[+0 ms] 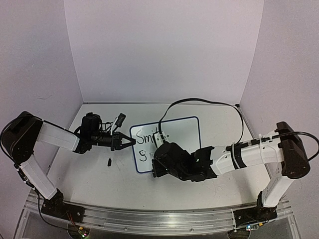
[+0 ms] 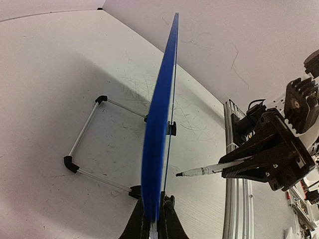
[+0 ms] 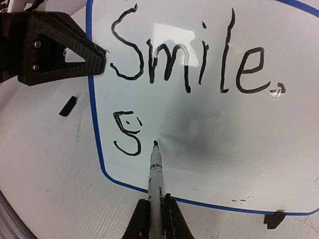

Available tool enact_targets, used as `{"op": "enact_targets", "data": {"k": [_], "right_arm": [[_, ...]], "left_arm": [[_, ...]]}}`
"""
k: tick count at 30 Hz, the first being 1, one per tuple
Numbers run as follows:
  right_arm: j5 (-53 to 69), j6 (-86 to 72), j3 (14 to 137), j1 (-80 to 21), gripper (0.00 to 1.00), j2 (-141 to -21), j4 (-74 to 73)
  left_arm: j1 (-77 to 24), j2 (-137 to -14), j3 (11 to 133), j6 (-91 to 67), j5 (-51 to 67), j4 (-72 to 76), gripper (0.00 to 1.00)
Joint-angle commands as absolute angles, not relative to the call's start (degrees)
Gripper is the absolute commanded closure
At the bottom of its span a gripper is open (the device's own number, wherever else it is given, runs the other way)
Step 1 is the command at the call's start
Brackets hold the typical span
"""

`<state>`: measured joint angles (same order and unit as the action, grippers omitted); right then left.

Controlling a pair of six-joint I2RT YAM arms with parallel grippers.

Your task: Write a sentence on the whiteboard

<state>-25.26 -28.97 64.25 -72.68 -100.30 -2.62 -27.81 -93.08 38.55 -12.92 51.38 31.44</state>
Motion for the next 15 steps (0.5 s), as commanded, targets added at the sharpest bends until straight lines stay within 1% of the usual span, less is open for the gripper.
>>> {"op": "enact_targets", "data": {"k": [1, 15], "right_arm": [[-28.26, -27.87, 67.22, -72.33, 1.0, -101.09, -1.26], [-27.24, -25.62, 69.33, -70.64, 1.0, -102.96, -0.55]], "left_arm": [[-28.24, -94.17, 39.56, -10.63, 47.89, 28.48, 1.0], [-28.21, -94.31, 39.74, -10.3, 47.73, 28.11, 1.0]]}}
